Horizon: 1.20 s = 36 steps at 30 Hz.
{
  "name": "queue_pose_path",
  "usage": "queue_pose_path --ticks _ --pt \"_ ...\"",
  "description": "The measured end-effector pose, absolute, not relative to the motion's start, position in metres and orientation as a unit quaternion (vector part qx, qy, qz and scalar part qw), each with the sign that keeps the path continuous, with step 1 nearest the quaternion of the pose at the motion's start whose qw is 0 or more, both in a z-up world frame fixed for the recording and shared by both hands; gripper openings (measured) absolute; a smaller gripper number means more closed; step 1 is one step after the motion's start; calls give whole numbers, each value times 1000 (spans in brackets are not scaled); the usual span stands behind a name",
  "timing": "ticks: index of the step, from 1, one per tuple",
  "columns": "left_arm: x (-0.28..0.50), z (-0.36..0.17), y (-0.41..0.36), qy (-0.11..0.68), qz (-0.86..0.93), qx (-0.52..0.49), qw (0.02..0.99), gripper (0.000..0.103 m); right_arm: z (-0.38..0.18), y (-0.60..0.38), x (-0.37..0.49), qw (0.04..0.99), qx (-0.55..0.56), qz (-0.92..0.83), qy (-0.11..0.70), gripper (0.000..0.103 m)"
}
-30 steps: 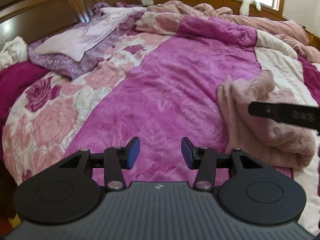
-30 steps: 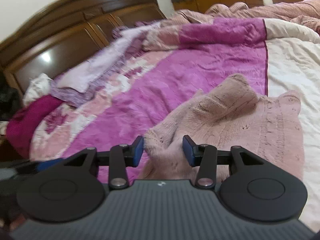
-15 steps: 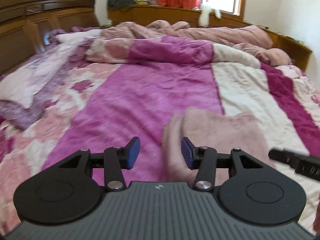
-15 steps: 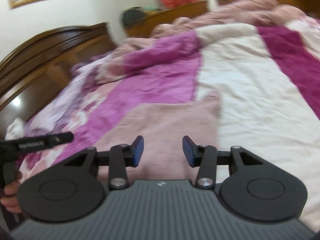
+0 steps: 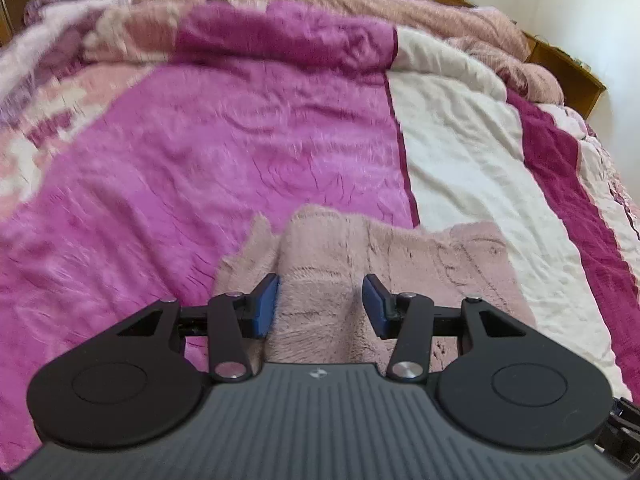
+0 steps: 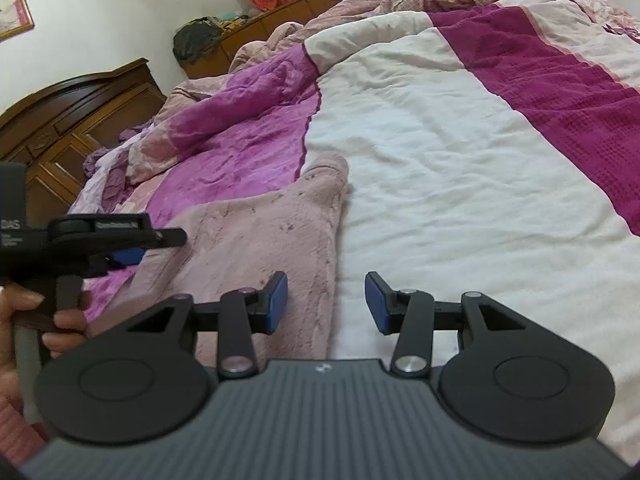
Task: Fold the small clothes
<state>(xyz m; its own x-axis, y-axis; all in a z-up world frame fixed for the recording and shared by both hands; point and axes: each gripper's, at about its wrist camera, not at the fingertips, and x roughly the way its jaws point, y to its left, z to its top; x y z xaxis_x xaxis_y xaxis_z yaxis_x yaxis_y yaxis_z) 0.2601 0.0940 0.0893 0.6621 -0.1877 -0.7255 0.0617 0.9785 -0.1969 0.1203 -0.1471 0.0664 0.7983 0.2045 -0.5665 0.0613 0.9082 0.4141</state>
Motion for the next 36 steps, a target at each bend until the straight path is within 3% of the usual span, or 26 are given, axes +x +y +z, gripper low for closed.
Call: queue_pose_path --ticks 3,4,5,6,8,14,19,27,35,36 --pt "269 76 94 416 -67 -89 902 52 62 -152 125 922 222 29 318 47" --pt "267 74 95 405 -66 -91 907 45 60 -152 127 920 224 26 320 47" --pt "264 73 95 393 -60 -89 913 24 59 -153 128 920 225 24 321 47" --pt "261 73 95 383 -58 -85 918 19 58 -154 129 919 227 24 322 47" --pt "250 77 98 361 -47 -89 927 15 57 -153 130 918 227 29 323 47" --pt "219 82 129 329 10 -101 939 14 62 -135 132 922 209 79 317 47" --pt "222 71 139 354 -15 -88 931 18 63 -116 131 930 166 79 319 47" --pt "186 93 150 360 -35 -118 925 49 69 -121 122 925 184 78 323 47" --pt "136 94 143 393 -57 -97 913 54 73 -115 113 921 193 72 329 47" --pt "134 90 141 401 -41 -79 912 58 74 -114 112 919 199 75 332 47"
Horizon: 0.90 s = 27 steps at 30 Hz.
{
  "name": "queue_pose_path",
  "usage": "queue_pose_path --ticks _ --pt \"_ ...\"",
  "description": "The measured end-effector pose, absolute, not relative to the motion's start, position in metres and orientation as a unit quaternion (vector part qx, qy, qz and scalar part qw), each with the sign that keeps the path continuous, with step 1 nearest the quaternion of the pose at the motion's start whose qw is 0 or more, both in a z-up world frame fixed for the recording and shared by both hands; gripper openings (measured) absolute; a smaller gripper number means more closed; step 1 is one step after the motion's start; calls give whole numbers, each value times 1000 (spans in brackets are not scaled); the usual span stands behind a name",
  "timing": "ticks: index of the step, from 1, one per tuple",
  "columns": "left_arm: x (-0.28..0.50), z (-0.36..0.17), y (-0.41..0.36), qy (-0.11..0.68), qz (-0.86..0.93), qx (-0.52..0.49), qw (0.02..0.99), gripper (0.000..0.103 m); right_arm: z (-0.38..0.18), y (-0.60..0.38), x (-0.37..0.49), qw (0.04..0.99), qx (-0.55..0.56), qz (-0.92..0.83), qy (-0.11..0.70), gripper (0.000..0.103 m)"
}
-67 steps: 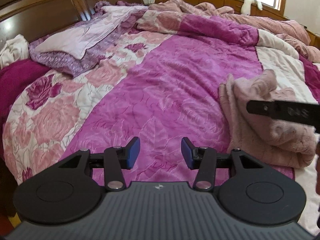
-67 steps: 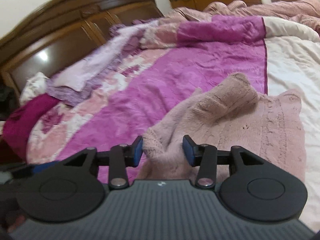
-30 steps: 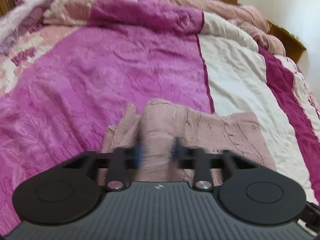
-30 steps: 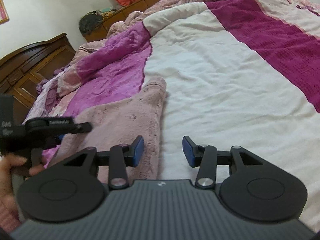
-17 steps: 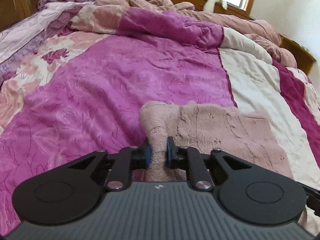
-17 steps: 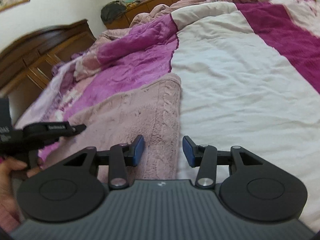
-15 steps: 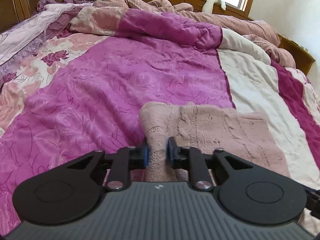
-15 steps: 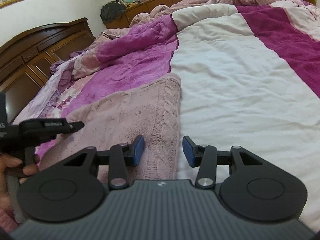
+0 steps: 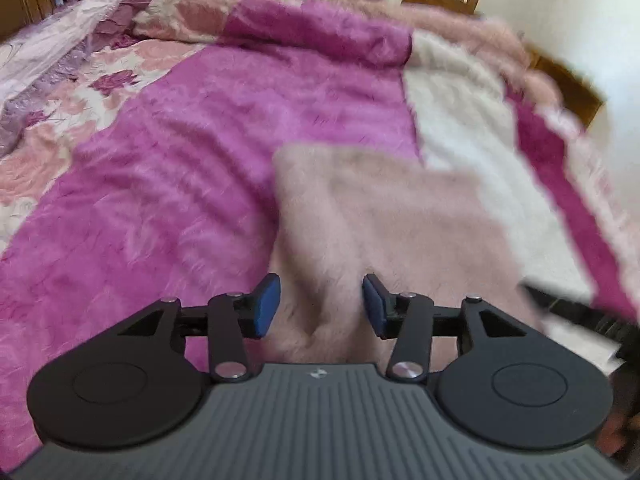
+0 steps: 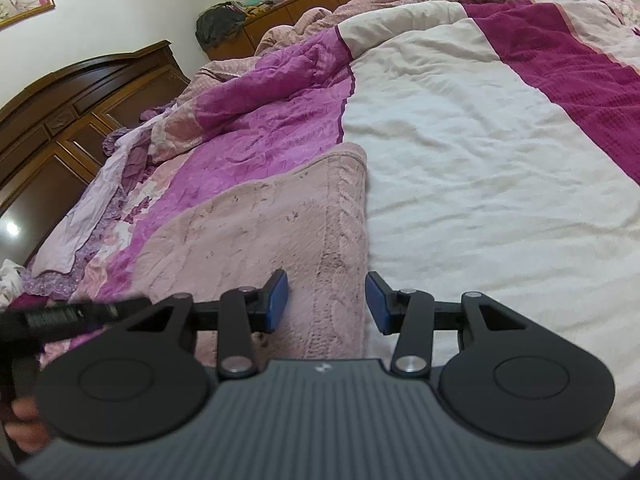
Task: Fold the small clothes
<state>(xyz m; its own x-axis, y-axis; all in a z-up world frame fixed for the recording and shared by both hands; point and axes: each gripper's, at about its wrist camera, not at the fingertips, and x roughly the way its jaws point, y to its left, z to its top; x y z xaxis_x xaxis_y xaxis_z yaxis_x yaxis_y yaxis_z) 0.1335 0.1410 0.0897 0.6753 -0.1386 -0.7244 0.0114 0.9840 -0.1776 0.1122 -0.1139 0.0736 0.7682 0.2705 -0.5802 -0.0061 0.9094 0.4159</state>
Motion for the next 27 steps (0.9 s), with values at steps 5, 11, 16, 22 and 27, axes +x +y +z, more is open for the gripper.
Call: queue_pose_path --ticks 5,11,16,22,27 --pt "120 71 157 415 -14 -102 904 70 74 -103 101 917 193 95 337 48" --pt "118 75 161 417 -26 -116 901 70 71 -107 96 913 185 103 347 54" --pt "129 86 166 408 -60 -134 901 70 75 -126 107 899 221 133 353 69" --pt "147 71 171 434 -68 -160 884 80 61 -135 132 884 240 145 375 75" --pt "157 58 176 432 -104 -209 871 80 40 -142 152 842 314 177 401 81"
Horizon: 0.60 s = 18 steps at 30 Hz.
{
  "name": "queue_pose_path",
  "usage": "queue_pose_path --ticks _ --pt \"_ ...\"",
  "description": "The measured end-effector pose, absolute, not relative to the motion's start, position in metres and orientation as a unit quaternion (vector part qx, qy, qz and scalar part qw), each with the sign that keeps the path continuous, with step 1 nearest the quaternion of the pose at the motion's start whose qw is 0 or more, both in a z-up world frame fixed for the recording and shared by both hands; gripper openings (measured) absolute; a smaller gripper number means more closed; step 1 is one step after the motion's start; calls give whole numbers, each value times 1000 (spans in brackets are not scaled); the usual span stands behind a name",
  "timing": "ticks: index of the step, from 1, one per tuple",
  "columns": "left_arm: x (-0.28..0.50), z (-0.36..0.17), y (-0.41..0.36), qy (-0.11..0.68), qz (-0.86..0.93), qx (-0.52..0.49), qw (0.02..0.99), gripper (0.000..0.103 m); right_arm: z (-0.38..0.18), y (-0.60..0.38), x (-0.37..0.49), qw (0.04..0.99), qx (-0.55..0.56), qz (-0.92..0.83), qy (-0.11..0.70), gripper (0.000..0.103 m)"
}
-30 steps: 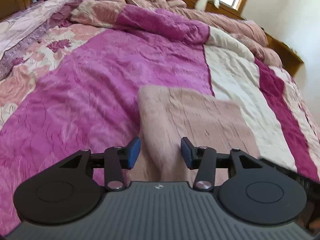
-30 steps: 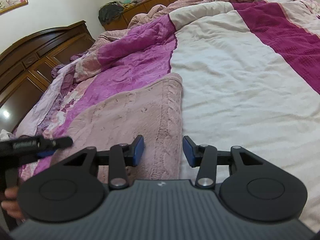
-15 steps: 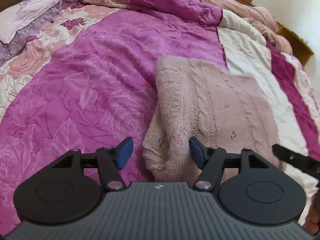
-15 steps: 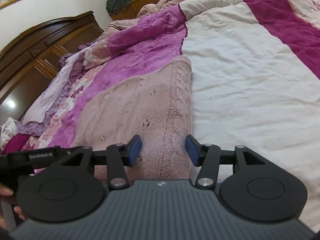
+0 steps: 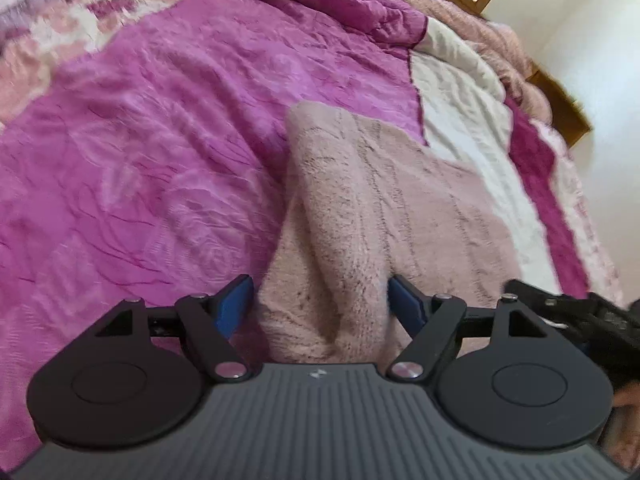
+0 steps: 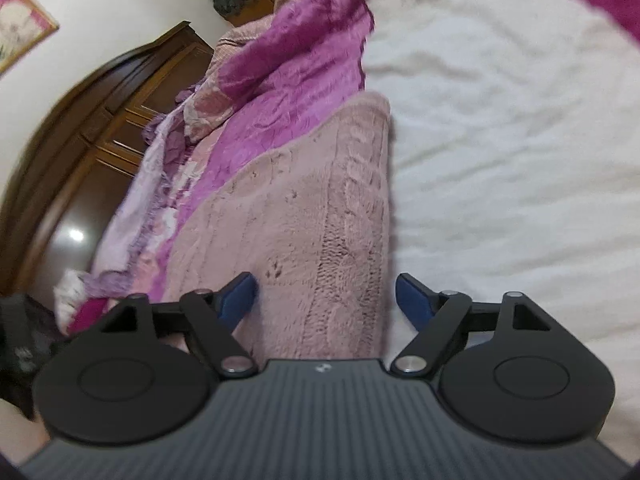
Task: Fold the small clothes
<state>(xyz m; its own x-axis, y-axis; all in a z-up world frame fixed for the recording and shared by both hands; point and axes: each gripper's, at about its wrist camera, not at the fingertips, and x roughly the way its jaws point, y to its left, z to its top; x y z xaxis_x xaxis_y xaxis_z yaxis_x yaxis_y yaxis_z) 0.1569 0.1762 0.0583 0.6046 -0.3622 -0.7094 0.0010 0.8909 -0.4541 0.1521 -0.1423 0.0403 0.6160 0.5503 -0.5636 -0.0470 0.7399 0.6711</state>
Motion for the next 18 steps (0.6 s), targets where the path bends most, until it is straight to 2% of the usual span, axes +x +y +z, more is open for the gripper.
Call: queue_pose_path --ticks 4,6,7,9,11,12,18 --pt "163 47 178 427 -140 -260 855 80 34 -134 162 832 320 200 407 81" --pt "165 45 177 422 -153 -274 851 77 34 -132 166 828 324 209 407 76" --pt "165 43 176 419 -162 -285 847 74 34 -132 169 824 334 212 406 72" --pt "165 42 177 410 -163 -301 845 59 37 -130 173 822 341 213 404 63" --pt "163 42 182 403 -164 -321 841 51 45 -128 174 828 332 213 399 54" --pt "162 42 184 399 -166 -335 837 49 50 -128 174 830 329 216 396 53" --pt "150 67 178 377 -181 -353 837 46 79 -140 163 811 382 235 376 49"
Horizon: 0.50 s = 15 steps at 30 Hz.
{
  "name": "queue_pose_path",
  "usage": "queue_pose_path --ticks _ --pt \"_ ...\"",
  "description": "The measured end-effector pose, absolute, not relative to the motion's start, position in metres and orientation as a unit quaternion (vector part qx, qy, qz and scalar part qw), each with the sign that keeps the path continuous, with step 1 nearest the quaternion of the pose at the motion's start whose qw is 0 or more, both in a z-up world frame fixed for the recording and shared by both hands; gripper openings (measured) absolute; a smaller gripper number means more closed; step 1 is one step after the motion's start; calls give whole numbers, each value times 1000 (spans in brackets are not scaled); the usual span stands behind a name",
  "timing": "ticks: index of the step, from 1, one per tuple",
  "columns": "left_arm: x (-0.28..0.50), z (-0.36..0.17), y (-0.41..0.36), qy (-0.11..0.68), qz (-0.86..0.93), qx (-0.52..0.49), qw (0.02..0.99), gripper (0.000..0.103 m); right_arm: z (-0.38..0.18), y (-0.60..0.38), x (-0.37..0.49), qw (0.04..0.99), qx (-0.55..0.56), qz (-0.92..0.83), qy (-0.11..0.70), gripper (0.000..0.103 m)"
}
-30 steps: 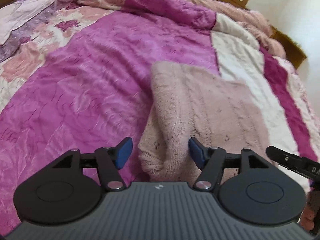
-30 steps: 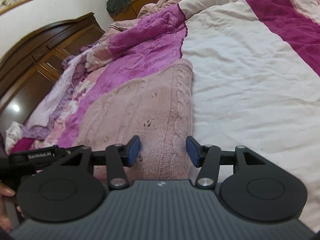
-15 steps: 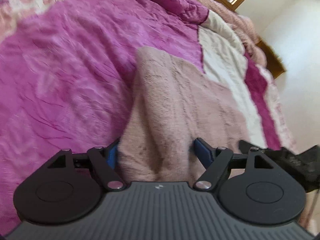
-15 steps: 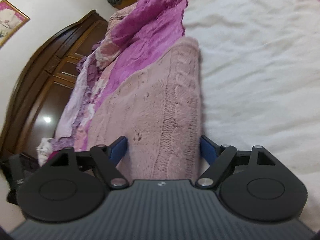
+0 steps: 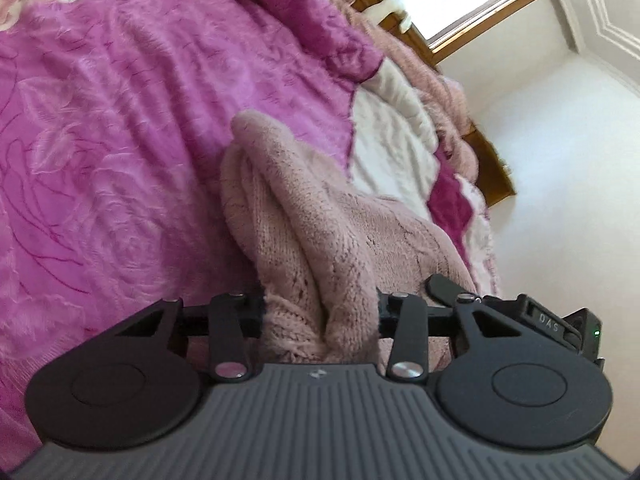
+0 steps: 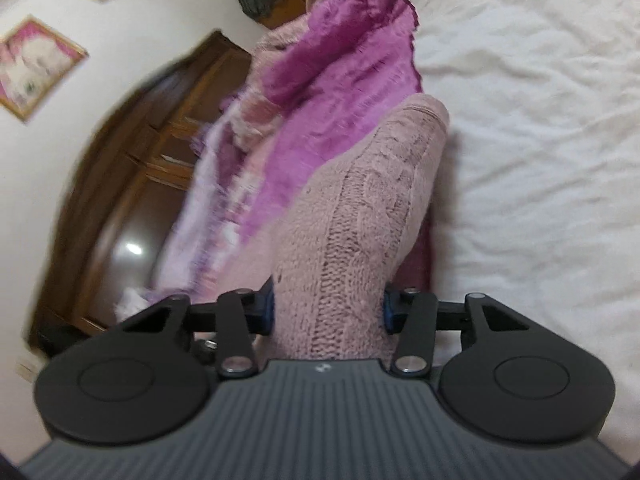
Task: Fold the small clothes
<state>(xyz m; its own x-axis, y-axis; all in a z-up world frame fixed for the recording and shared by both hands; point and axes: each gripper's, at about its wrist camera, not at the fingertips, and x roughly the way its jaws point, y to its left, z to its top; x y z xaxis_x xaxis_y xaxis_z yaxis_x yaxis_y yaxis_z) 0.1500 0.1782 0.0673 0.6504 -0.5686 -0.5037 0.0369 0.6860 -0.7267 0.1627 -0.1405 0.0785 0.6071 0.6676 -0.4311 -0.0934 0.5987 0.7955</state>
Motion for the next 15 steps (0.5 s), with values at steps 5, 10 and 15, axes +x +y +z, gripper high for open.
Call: queue_pose_path --ticks 5,10,15 --pt "126 91 156 377 -209 -355 830 46 106 -163 132 824 365 232 366 49" --pt "94 105 128 389 -240 -354 816 46 120 -198 86 827 367 214 367 49" --pt "55 102 93 420 -256 -345 800 47 109 -229 35 827 379 182 373 49"
